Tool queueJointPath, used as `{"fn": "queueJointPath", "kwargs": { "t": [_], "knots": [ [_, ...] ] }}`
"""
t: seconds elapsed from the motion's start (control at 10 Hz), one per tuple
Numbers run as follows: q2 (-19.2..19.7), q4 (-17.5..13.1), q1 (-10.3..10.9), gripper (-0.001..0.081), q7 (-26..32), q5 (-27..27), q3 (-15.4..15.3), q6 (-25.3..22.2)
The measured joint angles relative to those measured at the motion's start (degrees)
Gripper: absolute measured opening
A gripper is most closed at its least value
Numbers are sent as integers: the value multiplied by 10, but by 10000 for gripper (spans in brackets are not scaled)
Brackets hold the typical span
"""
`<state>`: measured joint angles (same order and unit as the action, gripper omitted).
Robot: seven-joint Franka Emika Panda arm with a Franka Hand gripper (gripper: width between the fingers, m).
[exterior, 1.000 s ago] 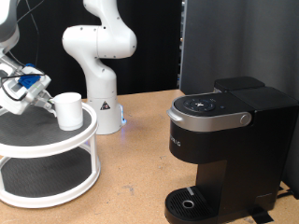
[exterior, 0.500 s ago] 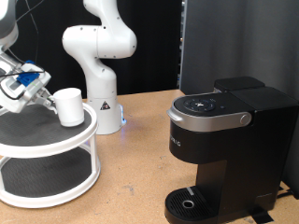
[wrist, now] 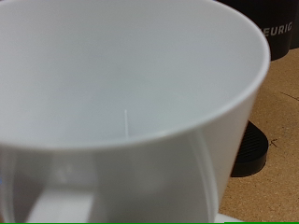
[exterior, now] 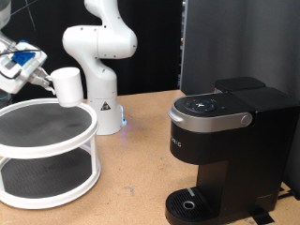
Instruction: Make a cup of coffee with the keurig machine
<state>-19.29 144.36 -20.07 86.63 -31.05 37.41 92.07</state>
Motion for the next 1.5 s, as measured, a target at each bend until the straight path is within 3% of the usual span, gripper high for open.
{"fn": "queueJointPath", "kwargs": {
  "t": [0.4,0.6,0.9,1.5],
  "knots": [
    [-16,-9,0,68,-15,16,-6,-14],
    [-19,0,0,68,-22,9,-18,10],
    [-30,31,9,68,-45,-74,-62,90],
    [-34,80,59,68,-72,-232,-162,236]
  ]
}}
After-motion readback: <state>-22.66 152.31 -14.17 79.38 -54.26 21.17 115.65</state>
